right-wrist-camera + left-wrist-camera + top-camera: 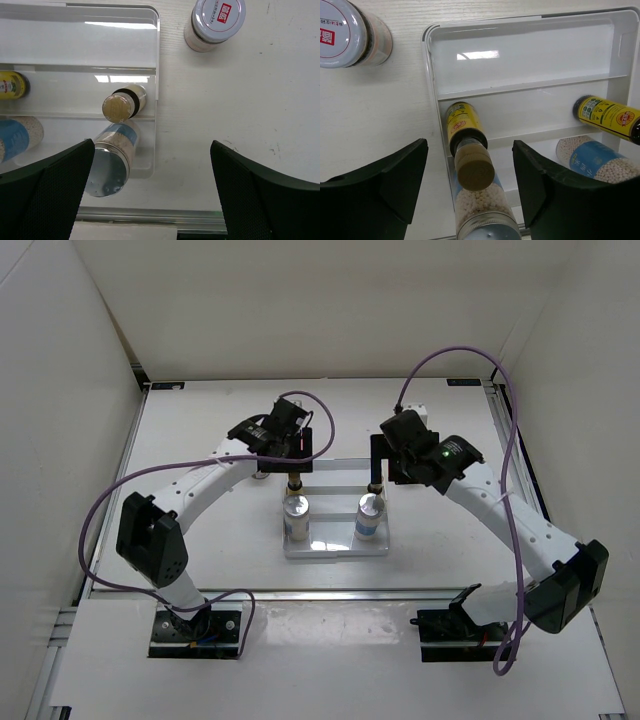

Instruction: Organize the condiment bottles

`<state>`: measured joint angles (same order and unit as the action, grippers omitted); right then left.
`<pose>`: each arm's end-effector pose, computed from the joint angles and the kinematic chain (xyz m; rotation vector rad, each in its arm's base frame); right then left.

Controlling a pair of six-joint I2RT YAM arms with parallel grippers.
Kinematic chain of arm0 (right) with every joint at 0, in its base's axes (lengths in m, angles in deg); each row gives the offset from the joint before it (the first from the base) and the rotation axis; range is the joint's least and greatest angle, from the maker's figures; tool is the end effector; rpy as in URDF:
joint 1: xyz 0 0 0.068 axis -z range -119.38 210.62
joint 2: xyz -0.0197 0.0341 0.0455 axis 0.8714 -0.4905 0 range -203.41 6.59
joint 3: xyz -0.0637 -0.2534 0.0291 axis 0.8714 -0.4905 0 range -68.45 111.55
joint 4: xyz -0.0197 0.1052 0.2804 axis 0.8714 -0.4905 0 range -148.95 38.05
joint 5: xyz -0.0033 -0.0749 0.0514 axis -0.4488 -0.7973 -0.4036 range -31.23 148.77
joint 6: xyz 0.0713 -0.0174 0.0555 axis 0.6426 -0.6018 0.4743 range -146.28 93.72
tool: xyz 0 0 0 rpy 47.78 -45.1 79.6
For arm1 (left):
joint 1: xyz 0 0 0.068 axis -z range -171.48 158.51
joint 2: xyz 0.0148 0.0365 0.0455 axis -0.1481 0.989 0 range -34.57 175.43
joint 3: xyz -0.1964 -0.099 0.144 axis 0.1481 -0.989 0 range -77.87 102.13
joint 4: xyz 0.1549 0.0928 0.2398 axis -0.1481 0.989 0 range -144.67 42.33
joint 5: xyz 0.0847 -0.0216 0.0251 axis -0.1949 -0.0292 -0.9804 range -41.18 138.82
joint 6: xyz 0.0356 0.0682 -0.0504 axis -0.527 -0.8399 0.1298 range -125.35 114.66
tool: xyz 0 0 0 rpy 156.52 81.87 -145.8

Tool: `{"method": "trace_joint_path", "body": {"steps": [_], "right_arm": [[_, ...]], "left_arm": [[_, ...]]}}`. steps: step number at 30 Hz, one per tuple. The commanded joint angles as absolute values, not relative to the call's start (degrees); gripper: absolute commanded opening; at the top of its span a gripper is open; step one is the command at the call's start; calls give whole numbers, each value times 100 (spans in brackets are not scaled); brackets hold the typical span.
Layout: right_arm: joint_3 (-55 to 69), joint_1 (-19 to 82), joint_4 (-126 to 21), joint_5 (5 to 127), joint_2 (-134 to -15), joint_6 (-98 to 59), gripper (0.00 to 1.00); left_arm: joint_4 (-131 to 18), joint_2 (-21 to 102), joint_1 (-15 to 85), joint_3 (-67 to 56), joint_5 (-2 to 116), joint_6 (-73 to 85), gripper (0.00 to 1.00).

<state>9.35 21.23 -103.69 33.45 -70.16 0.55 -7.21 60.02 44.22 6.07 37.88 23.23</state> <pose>0.2858 0.1890 0.3105 -0.0694 2.3444 0.0163 0.3457 -0.2291 0.2409 0.0895 2.5652 -0.1821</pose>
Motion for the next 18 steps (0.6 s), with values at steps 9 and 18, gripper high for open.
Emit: {"method": "trace_joint_path", "body": {"steps": [9, 18], "right_arm": [[706, 2099, -10319, 3434, -6838, 211, 100], [819, 2099, -10319, 3268, -7004, 105, 100]], "left_arm": [[-651, 5096, 4473, 1036, 3222, 1971, 96], [-589, 3716, 3922, 607, 1534, 1487, 100]]}}
